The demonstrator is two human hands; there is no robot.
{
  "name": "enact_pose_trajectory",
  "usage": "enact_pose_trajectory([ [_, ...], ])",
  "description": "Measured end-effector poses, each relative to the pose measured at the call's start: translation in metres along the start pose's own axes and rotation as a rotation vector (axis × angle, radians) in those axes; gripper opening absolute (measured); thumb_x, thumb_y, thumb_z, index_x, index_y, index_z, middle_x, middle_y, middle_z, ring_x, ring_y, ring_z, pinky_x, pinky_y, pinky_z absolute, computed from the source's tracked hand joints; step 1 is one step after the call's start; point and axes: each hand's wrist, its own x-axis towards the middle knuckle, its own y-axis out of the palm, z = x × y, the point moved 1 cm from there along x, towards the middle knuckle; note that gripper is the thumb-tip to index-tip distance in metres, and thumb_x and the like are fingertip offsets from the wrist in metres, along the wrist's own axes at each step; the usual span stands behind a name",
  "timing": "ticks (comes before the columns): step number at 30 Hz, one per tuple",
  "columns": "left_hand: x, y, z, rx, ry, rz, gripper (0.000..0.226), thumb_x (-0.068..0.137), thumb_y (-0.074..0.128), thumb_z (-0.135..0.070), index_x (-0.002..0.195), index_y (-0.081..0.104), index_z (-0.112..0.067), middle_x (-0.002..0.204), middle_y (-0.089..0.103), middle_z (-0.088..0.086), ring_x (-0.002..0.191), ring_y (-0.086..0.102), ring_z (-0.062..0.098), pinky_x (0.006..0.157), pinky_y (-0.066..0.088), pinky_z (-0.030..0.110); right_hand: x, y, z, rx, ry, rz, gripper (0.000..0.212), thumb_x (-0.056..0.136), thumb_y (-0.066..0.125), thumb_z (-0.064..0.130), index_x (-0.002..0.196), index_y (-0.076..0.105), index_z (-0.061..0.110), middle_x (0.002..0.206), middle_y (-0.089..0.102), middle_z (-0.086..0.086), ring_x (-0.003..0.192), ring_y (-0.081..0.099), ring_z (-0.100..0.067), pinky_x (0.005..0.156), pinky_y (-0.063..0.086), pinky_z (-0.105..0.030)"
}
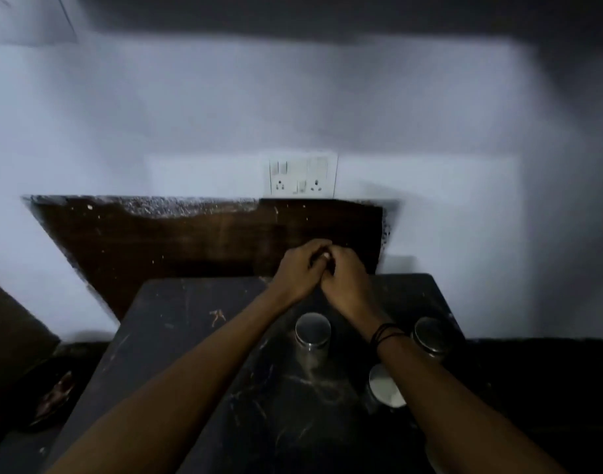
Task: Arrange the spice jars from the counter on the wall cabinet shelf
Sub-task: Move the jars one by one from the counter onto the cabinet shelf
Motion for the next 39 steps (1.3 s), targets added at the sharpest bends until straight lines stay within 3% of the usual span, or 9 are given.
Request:
enact_pose_trajectory([
  [4, -0.059, 0.059, 0.049, 0.147, -0.125, 0.32, 0.035, 0.099, 0.047, -0.012, 0.132, 0.058, -0.01, 0.12, 0.069, 0.016, 0.107, 0.065, 0.031, 0.093, 0.05, 0.038, -0.064, 0.061, -0.055, -0.087, 0.085, 0.207, 0.034, 0.094, 0.051, 0.011, 0.127, 0.052, 0.004, 0.126, 0.051, -0.016, 0.115, 0.052, -0.03, 0.1, 0.043, -0.036],
  [11, -0.095, 0.091, 0.097, 0.234, -0.242, 0.443, 0.057, 0.102, 0.043, -0.027, 0.155, 0.027, -0.012, 0.16, 0.026, 0.016, 0.146, 0.029, 0.033, 0.12, 0.028, 0.042, -0.1, 0.11, -0.086, -0.126, 0.149, 0.322, 0.086, 0.083, 0.07, 0.026, 0.152, 0.018, 0.022, 0.146, 0.026, -0.012, 0.124, 0.045, -0.032, 0.1, 0.047, -0.041],
  [18, -0.096, 0.09, 0.106, -0.088, -0.494, 0.369, 0.07, 0.095, 0.057, -0.03, 0.154, 0.024, -0.014, 0.154, 0.039, 0.01, 0.138, 0.04, 0.025, 0.106, 0.036, 0.031, -0.101, 0.128, -0.101, -0.046, 0.227, 0.246, 0.082, 0.085, 0.07, 0.023, 0.146, 0.016, 0.033, 0.141, 0.031, -0.011, 0.125, 0.046, -0.028, 0.095, 0.049, -0.035],
  [22, -0.094, 0.085, 0.105, -0.187, -0.554, 0.269, 0.044, 0.1, 0.053, -0.03, 0.142, 0.046, -0.017, 0.134, 0.059, 0.008, 0.11, 0.06, 0.016, 0.089, 0.05, 0.028, -0.092, 0.13, -0.102, 0.094, 0.289, 0.165, 0.085, 0.081, 0.076, 0.027, 0.147, 0.022, 0.031, 0.144, 0.037, -0.007, 0.129, 0.045, -0.023, 0.099, 0.048, -0.035],
  [25, -0.094, 0.075, 0.102, -0.322, -0.582, 0.117, 0.027, 0.105, 0.043, -0.029, 0.12, 0.062, -0.017, 0.113, 0.067, 0.007, 0.097, 0.066, 0.016, 0.081, 0.055, 0.029, -0.085, 0.122, -0.099, 0.34, 0.313, 0.109, 0.095, 0.072, 0.085, 0.029, 0.146, 0.025, 0.029, 0.134, 0.042, 0.016, 0.118, 0.044, 0.01, 0.087, 0.041, -0.005],
  [27, -0.092, 0.066, 0.1, -0.42, -0.657, 0.011, 0.025, 0.105, 0.042, -0.031, 0.111, 0.062, -0.019, 0.113, 0.064, 0.008, 0.097, 0.065, 0.017, 0.079, 0.054, 0.03, -0.082, 0.115, -0.097, 0.432, 0.261, 0.057, 0.089, 0.071, 0.084, 0.026, 0.142, 0.03, 0.029, 0.128, 0.044, 0.019, 0.111, 0.045, 0.019, 0.082, 0.04, 0.002],
  [31, -0.08, 0.048, 0.094, -0.459, -0.63, -0.062, 0.031, 0.105, 0.043, -0.027, 0.105, 0.064, -0.005, 0.108, 0.066, 0.016, 0.101, 0.065, 0.031, 0.089, 0.056, 0.047, -0.069, 0.094, -0.093, 0.58, 0.233, -0.01, 0.073, 0.078, 0.078, 0.016, 0.134, 0.035, 0.031, 0.129, 0.05, 0.01, 0.114, 0.052, 0.006, 0.087, 0.047, -0.01],
  [35, -0.073, 0.033, 0.084, -0.668, -0.587, -0.055, 0.027, 0.101, 0.05, -0.028, 0.101, 0.062, -0.003, 0.111, 0.066, 0.019, 0.105, 0.066, 0.034, 0.088, 0.057, 0.046, -0.056, 0.073, -0.085, 0.809, 0.272, 0.028, 0.056, 0.084, 0.066, 0.022, 0.131, 0.04, 0.034, 0.126, 0.057, 0.008, 0.106, 0.063, -0.002, 0.077, 0.055, -0.019],
  [39, -0.07, 0.033, 0.069, -0.81, -0.609, -0.009, 0.051, 0.094, 0.055, -0.046, 0.113, 0.062, 0.0, 0.112, 0.069, 0.019, 0.104, 0.067, 0.033, 0.085, 0.056, 0.043, -0.048, 0.062, -0.076, 0.955, 0.312, 0.035, 0.038, 0.085, 0.049, 0.026, 0.123, 0.055, 0.026, 0.115, 0.066, -0.005, 0.104, 0.066, -0.018, 0.079, 0.057, -0.032],
])
